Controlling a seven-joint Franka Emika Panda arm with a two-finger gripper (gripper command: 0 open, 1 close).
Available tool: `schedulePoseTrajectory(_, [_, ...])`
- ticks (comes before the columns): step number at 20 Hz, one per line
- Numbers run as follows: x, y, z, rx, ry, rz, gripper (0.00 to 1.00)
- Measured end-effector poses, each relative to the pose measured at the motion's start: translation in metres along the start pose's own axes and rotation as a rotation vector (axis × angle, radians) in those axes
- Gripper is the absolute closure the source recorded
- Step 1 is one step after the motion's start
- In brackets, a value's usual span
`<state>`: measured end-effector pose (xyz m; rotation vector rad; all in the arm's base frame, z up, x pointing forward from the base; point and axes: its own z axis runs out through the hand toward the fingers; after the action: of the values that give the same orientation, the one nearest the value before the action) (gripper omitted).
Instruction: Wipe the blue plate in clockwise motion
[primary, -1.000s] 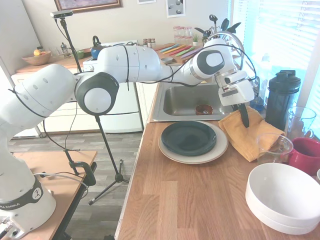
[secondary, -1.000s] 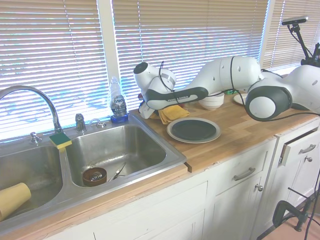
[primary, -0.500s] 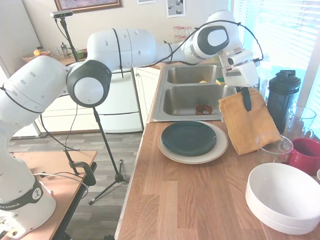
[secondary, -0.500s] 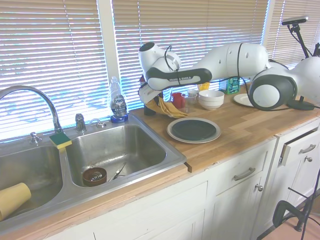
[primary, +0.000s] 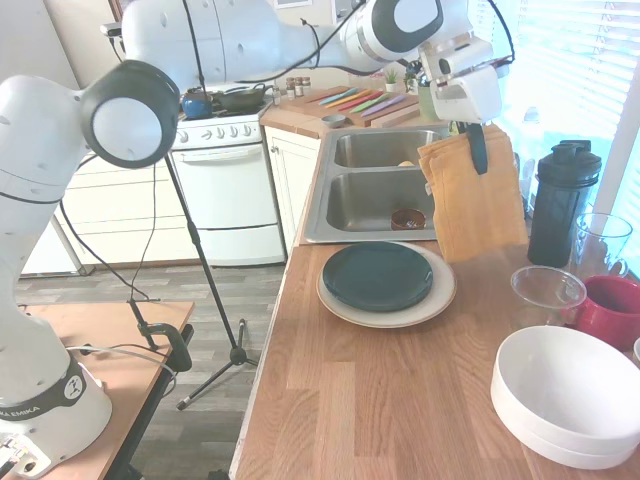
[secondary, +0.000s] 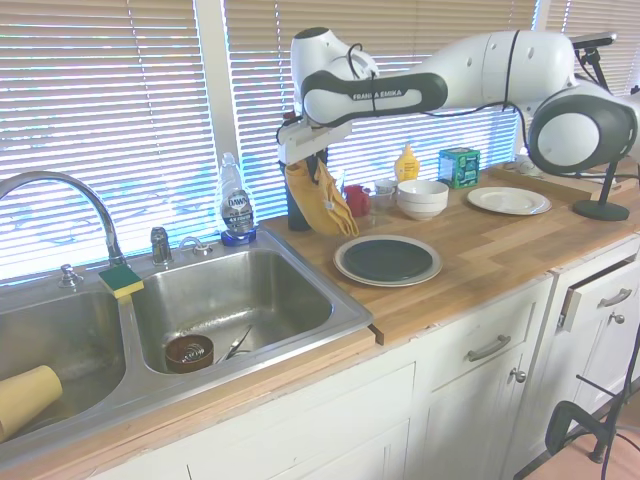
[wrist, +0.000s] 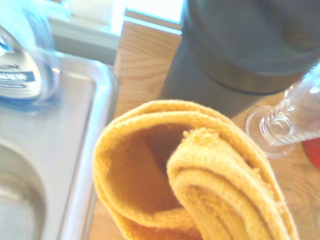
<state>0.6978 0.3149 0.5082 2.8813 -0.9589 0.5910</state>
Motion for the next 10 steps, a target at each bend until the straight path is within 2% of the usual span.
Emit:
schedulePoseTrajectory(3, [-0.009, 0.008, -0.010, 0.006, -0.015, 0.002, 1.00])
schedulePoseTrajectory(10, [-0.043, 0.028, -0.009, 0.016, -0.058, 0.011, 1.00])
